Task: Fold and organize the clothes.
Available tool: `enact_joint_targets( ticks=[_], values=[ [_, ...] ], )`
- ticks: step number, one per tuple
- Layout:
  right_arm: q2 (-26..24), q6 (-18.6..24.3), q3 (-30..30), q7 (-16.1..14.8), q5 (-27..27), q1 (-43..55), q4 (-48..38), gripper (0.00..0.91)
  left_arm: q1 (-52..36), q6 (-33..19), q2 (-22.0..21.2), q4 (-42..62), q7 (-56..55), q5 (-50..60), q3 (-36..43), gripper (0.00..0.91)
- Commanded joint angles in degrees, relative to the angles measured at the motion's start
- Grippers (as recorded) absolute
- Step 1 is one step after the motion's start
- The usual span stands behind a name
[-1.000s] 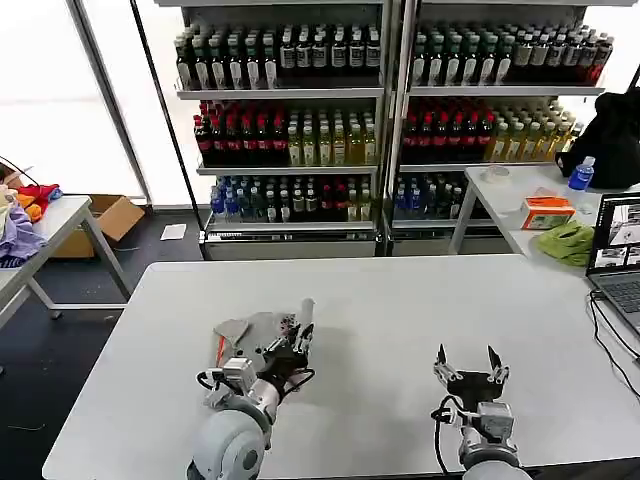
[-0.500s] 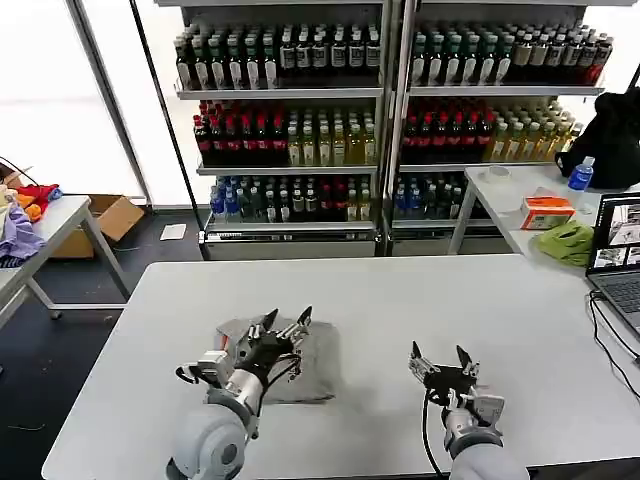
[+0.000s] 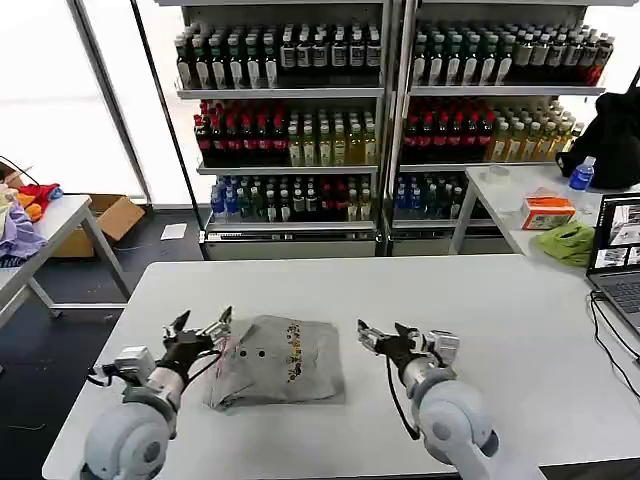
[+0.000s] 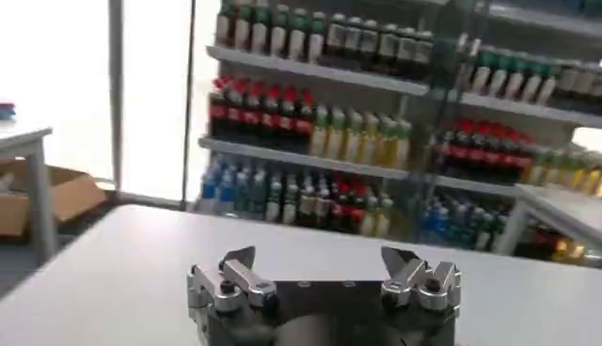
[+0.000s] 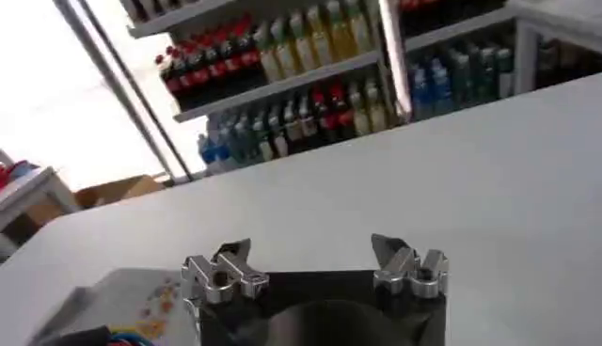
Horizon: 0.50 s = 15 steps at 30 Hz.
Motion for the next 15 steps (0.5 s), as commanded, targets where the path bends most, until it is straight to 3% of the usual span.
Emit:
enact_joint_targets(
  ticks=[1,15],
  values=[
    [-1.18,-1.18,-14.50,2.35,9.03,11.47,-7.39,0.907,7.40,1.58,2.52,-2.45,-1.19,-0.62,-12.14,0.907],
    [1.88,-1.16,-17.60,3.67,6.93,11.87,-11.26,0.897,10.20,1.37,0.76,-3.68,-0.85,0.48,-13.58,0.907]
  ],
)
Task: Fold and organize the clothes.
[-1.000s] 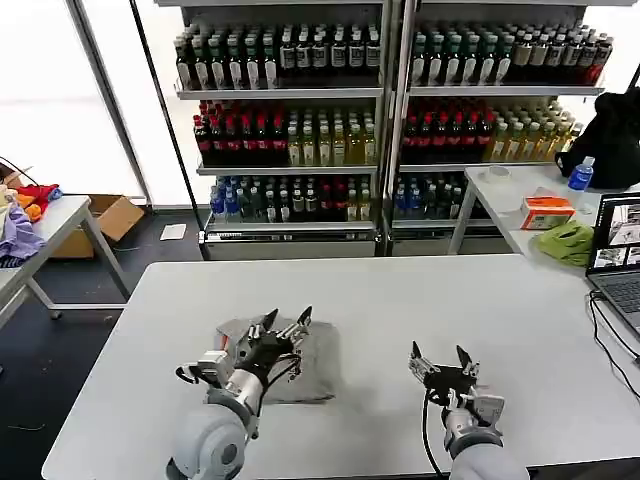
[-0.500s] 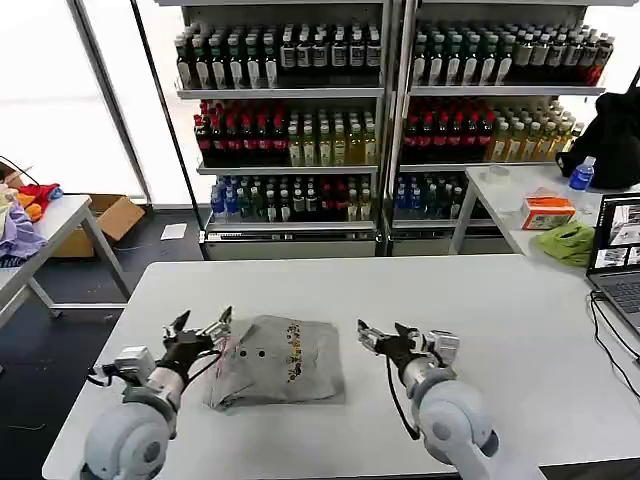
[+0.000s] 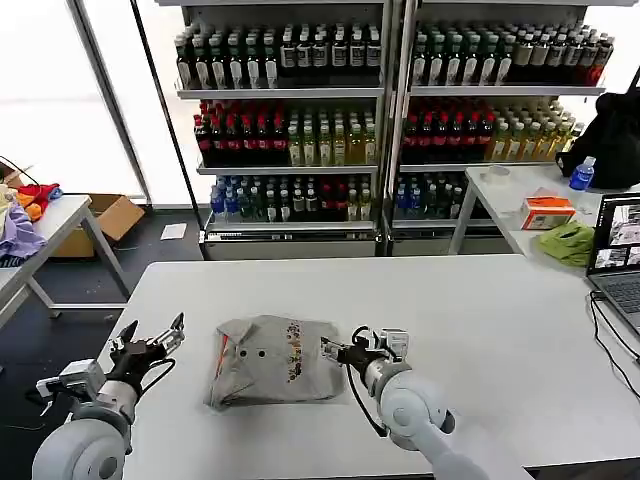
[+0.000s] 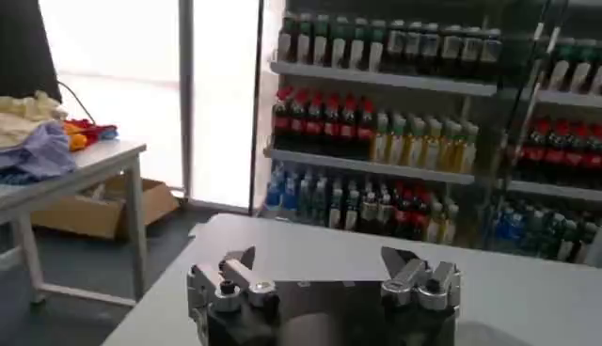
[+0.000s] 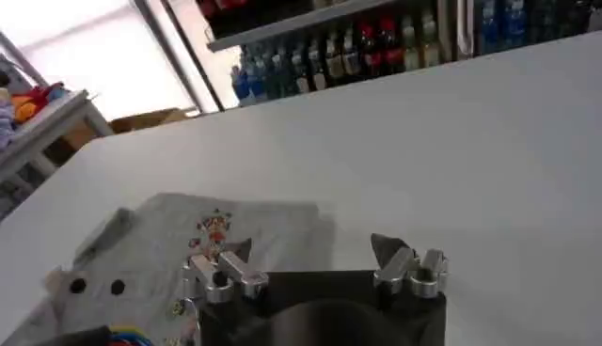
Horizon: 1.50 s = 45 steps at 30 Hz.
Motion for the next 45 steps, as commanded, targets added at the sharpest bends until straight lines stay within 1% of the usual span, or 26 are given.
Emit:
enact_joint_targets(
  ticks=[1,3,5,6,7,8,9,10,11,12,13,21,31,32,35,36,40,42,45],
  values=[
    [1.70,-0.32,-4.90,0.91,1.10,2.73,-3.83,0.897,2.95,0.44,0.08,-0.80,-0.33,0.23,-3.18,0.907],
    [2.67,-0.31,-5.01,0.84,0.41,2.35,-4.64,0.887,3.07,0.44,0.00,-0.77,-0.36,0.26,-3.19,0.907],
    [3.25,-0.32,-4.97,0.94,0.00,2.07,-4.90,0.715,3.31,0.42,0.08,-0.97,-0.39,-0.01,-3.50,0.907],
    [3.37,-0.33,-4.96,0.90,-0.13,1.98,-4.96,0.605,3.37,0.43,0.17,-1.14,-0.41,-0.16,-3.69,0.907],
    [3.58,-0.33,-4.93,0.86,-0.38,1.81,-5.17,0.524,3.66,0.37,0.21,-1.26,-0.38,-0.26,-3.89,0.907],
    [3.66,-0.32,-4.93,0.85,-0.54,1.71,-5.19,0.453,3.84,0.28,0.23,-1.34,-0.37,-0.24,-4.10,0.907],
    [3.82,-0.31,-5.09,0.80,-0.82,1.56,-5.42,0.453,3.93,0.22,0.20,-1.34,-0.35,-0.21,-4.31,0.907],
    [3.86,-0.31,-5.16,0.75,-1.04,1.52,-5.49,0.262,3.95,0.18,0.20,-1.33,-0.35,-0.20,-4.40,0.907],
    [4.04,-0.31,-5.30,0.71,-1.24,1.50,-5.58,0.181,3.97,0.14,0.11,-1.31,-0.35,-0.20,-4.47,0.907],
    [4.21,-0.32,-5.45,0.74,-1.48,1.51,-5.70,0.060,4.06,0.08,0.05,-1.37,-0.35,-0.20,-4.58,0.907],
    [4.31,-0.31,-5.48,0.76,-1.52,1.51,-5.77,0.000,4.15,0.05,-0.01,-1.44,-0.36,-0.20,-4.61,0.907],
    [4.57,-0.29,-5.21,0.94,-3.07,0.61,-5.98,0.000,4.45,-0.81,-1.94,-1.16,-0.03,0.51,-3.59,0.907],
    [2.88,-0.23,-2.36,0.76,-4.42,-0.07,-2.65,0.000,2.46,-0.70,-1.88,-0.05,0.10,0.50,-2.68,0.907],
    [2.36,-0.24,-2.12,0.83,-4.42,-0.07,-2.19,0.000,2.21,-0.68,-2.07,0.08,0.07,0.53,-2.56,0.907],
    [-1.32,-0.25,-0.96,0.12,-4.36,0.13,-0.73,0.000,1.45,-0.56,-2.64,0.02,0.14,0.55,-2.17,0.907],
    [-3.17,-0.25,0.01,-0.21,-4.35,-0.07,-0.59,0.000,1.39,-0.57,-2.93,-0.02,0.21,0.54,-2.04,0.907],
    [-7.96,-0.20,4.49,-1.27,-4.25,-2.57,-0.25,0.000,1.01,-0.80,-3.75,0.96,0.42,1.39,-0.98,0.907],
    [-9.88,-0.16,7.00,-2.18,-4.48,-4.22,-0.08,0.000,0.49,-0.86,-4.32,1.16,0.47,1.54,-0.21,0.907],
    [-10.99,-0.13,10.29,-2.91,-5.56,-5.88,-0.67,0.000,-0.14,-0.87,-4.92,1.34,0.47,1.89,0.71,0.907]
  ],
)
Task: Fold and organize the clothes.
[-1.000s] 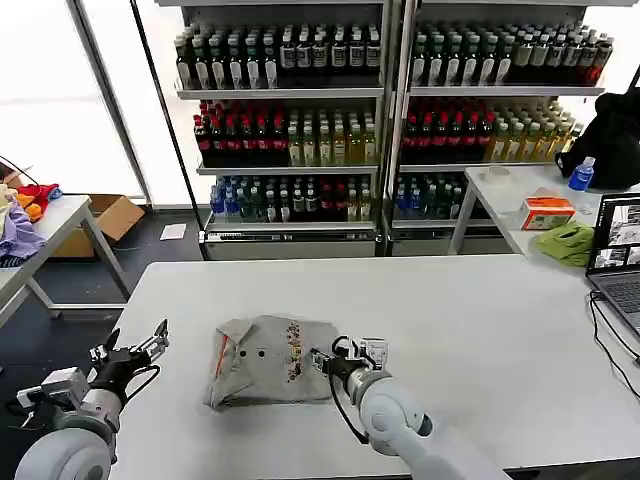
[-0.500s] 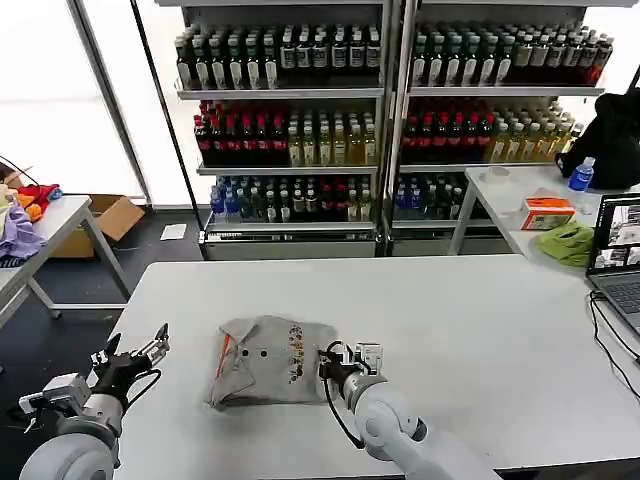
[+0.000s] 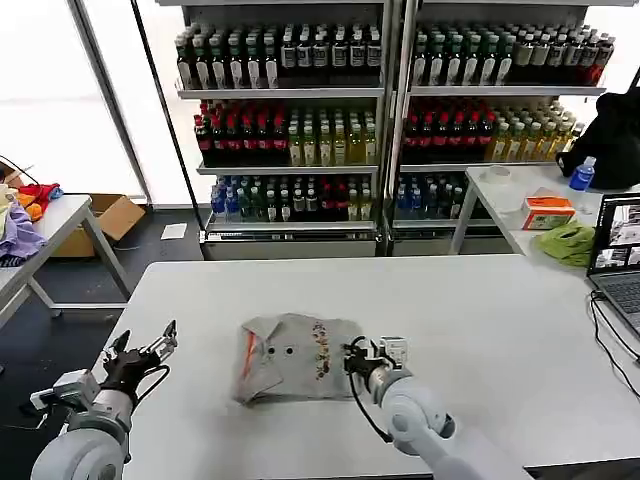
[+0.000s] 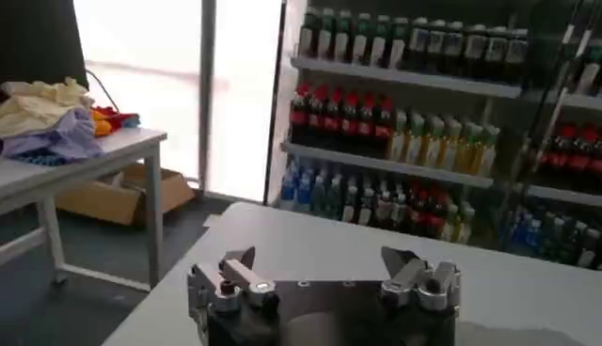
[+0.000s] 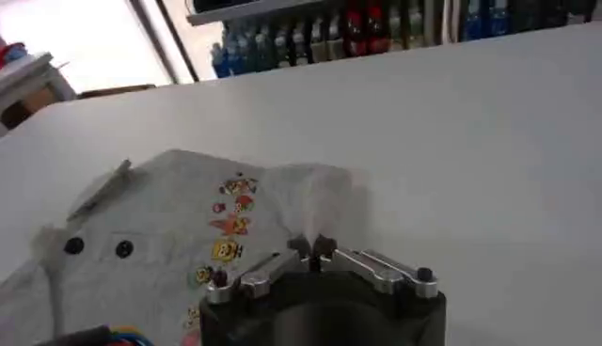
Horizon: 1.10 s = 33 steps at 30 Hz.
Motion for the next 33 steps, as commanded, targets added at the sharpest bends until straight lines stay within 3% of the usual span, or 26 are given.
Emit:
enact_joint_targets(
  ticks=[1,7,8,9,10,15,23,27,30,33],
  values=[
    [-8.65,0.20,10.93,-2.37,-2.03,-5.02,0.86,0.000,-1.51,-0.14,-1.67,0.91,0.10,0.93,2.37,0.907],
    [-8.66,0.16,14.18,-3.41,-5.37,-6.10,-0.79,0.000,-1.83,-0.13,-2.04,0.69,0.24,1.05,3.12,0.907],
    [-8.54,0.16,14.53,-3.72,-5.93,-6.11,-1.15,0.181,-1.75,-0.12,-2.24,0.54,0.24,1.06,3.26,0.907],
    [-8.43,0.18,14.91,-4.03,-7.09,-6.22,-1.58,0.574,-1.69,-0.10,-2.34,0.44,0.26,1.10,3.33,0.907],
    [-8.35,0.20,15.52,-4.51,-7.82,-6.37,-1.99,0.907,-1.55,-0.10,-2.47,0.38,0.27,1.13,3.49,0.907],
    [-7.84,1.05,18.08,-9.55,-13.35,-8.03,-1.49,0.907,-1.08,-0.08,-2.88,0.39,0.45,1.36,3.96,0.907],
    [-5.19,7.84,19.59,-11.73,-25.23,-10.59,3.76,0.907,-0.31,0.00,-3.17,-0.59,0.64,1.57,4.31,0.907],
    [-5.21,3.53,16.88,-11.74,-20.06,-15.26,12.09,0.907,0.18,-0.02,-3.32,-1.00,0.64,1.67,4.32,0.907],
    [-5.85,1.21,14.82,-10.41,-17.71,-17.84,16.27,0.907,0.90,-0.06,-3.31,-1.44,0.72,1.81,4.26,0.907],
    [-7.18,0.21,14.48,-7.70,-11.59,-19.14,18.79,0.907,1.28,-0.09,-3.68,-1.72,0.75,2.02,4.32,0.907]
  ],
)
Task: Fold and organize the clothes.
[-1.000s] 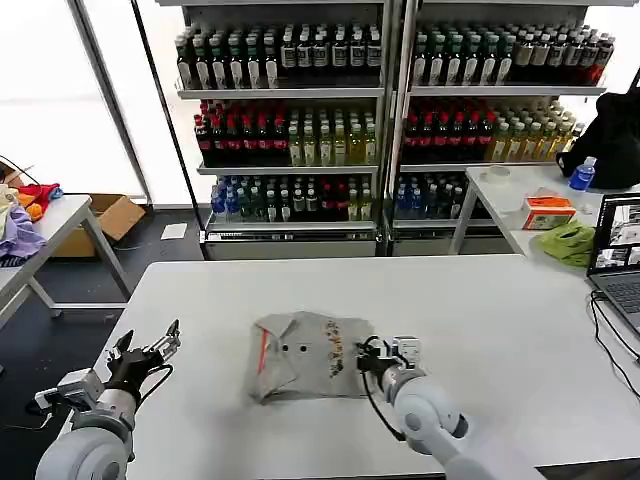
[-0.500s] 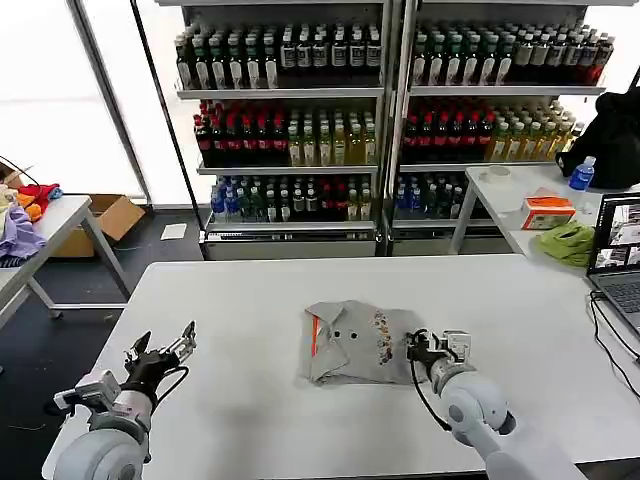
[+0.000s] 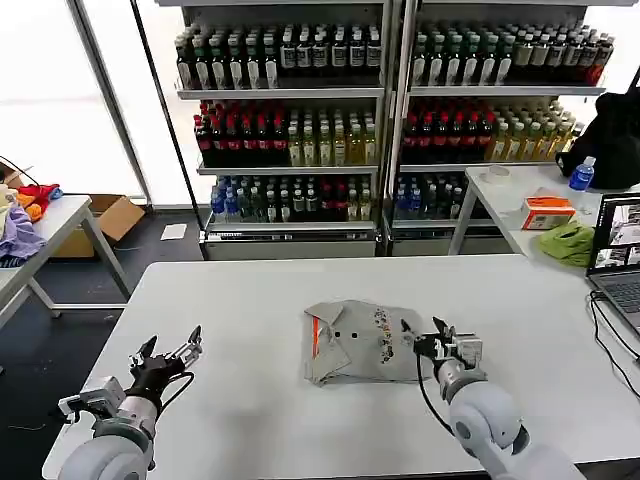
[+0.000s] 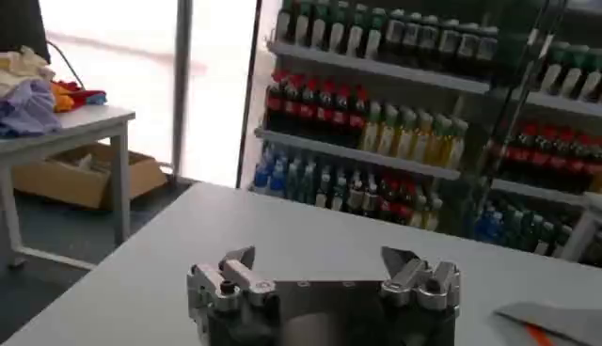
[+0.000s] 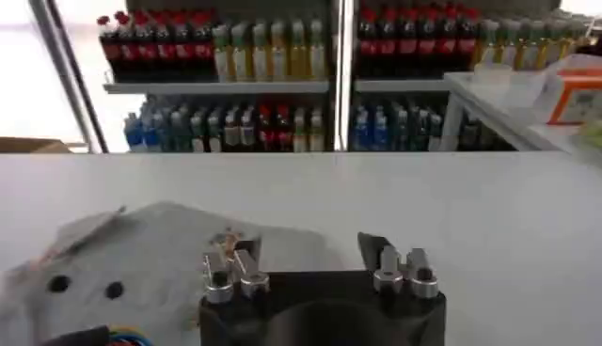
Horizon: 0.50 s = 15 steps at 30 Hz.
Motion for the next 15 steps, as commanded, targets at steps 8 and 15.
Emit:
enact_joint_targets(
  ticks=[8,15],
  values=[
    [-3.99,-3.10,0.16,7.75,16.64,-8.33,11.86,0.907,1.63,-0.06,-1.24,-0.92,0.15,1.00,0.78,0.907],
    [-3.99,-3.11,1.41,10.28,20.89,-8.57,10.06,0.907,1.59,-0.07,-1.26,-0.79,0.19,1.16,0.71,0.907]
  ],
)
